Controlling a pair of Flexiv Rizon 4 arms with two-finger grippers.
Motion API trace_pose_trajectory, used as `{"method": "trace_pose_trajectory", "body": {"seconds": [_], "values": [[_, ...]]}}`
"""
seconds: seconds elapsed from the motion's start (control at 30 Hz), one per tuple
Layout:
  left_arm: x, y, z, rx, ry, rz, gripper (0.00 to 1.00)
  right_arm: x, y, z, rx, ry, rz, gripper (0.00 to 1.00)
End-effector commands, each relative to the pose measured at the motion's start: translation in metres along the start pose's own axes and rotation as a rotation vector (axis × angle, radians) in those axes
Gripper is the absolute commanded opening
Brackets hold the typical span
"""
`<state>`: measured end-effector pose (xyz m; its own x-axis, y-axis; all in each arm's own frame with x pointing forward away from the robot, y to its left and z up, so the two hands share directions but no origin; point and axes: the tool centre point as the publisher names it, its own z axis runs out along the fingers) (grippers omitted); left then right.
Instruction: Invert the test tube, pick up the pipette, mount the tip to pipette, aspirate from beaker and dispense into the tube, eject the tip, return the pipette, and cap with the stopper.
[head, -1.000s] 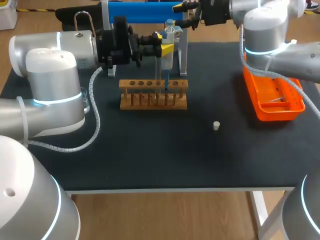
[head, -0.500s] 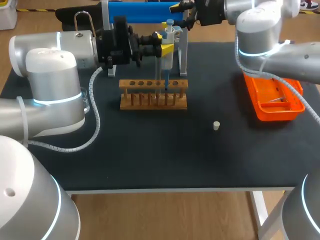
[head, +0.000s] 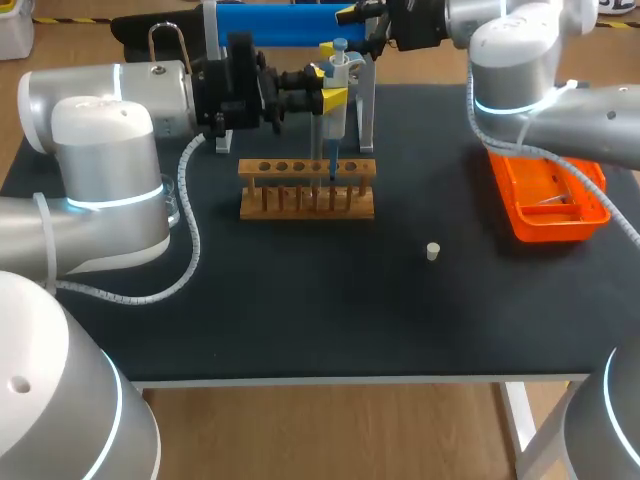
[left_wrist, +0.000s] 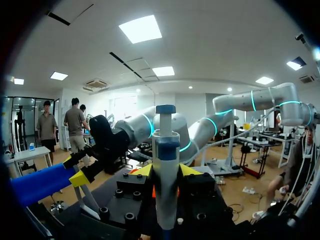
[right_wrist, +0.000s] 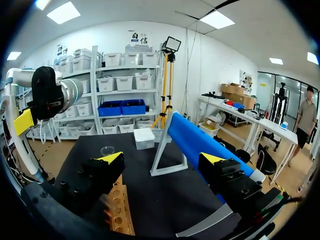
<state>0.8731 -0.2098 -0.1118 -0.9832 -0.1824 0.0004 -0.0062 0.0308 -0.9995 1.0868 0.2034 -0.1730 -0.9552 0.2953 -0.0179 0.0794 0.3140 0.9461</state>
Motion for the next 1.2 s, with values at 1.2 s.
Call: {"method": "trace_pose_trajectory", "body": {"seconds": [1.2], "values": [[-0.011, 0.000, -0.026, -0.012, -0.077, 0.009, 0.00, 0.001, 0.000, -0.001, 0.000, -0.002, 0.000, 1.00]]}}
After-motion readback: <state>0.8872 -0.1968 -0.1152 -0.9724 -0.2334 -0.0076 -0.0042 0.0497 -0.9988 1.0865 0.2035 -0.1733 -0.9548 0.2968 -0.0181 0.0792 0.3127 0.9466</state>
